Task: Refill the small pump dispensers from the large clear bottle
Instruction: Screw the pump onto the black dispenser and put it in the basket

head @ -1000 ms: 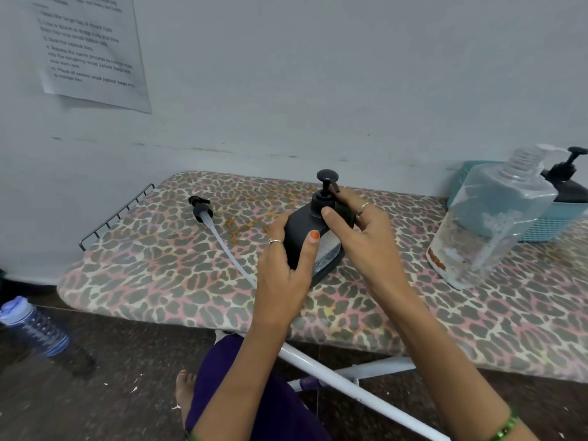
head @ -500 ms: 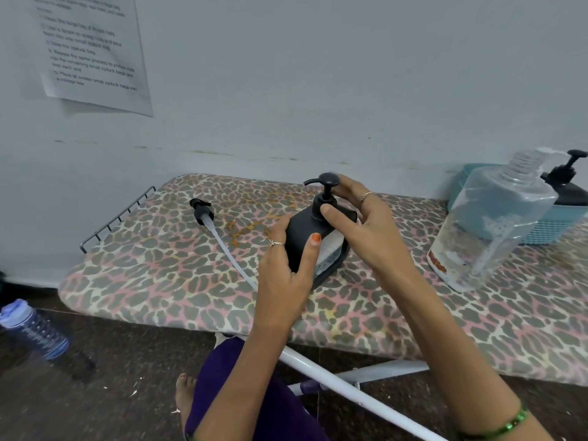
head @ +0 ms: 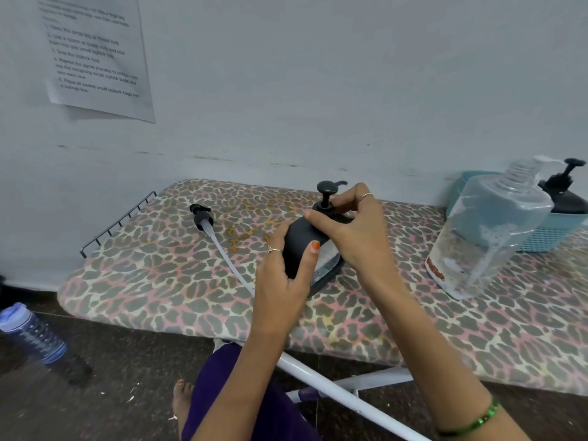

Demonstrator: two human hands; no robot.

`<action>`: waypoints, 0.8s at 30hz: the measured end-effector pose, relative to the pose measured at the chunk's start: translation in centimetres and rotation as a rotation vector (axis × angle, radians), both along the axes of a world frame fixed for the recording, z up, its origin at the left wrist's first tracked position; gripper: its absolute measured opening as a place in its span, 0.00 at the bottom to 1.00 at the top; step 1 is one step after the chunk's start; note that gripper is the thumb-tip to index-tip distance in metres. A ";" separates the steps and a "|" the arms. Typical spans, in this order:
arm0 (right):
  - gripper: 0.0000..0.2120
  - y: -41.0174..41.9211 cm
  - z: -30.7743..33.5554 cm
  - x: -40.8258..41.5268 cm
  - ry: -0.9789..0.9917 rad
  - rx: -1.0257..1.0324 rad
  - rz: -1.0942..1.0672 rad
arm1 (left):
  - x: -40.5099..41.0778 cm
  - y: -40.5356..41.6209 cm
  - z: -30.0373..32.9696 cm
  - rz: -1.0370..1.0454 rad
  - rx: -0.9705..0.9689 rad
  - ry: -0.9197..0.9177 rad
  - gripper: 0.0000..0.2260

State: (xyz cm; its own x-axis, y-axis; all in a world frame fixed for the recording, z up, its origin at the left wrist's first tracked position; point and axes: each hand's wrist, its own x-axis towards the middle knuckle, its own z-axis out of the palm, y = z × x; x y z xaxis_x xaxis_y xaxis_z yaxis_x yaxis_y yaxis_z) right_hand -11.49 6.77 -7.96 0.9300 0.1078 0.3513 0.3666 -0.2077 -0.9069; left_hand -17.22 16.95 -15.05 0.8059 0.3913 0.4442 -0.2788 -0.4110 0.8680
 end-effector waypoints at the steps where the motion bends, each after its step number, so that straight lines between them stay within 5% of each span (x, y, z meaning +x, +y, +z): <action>1: 0.16 0.1 0.1 0.0 0.007 0.000 0.011 | 0.0 0.0 0.0 0.000 -0.008 0.008 0.32; 10: 0.19 -2.7 1.2 1.0 0.132 -0.054 0.346 | 0.0 -0.1 0.2 0.004 0.014 0.011 0.24; 24: 0.08 0.5 0.9 -1.2 -0.073 -0.174 -0.163 | -0.4 -0.1 0.2 0.072 0.057 0.047 0.30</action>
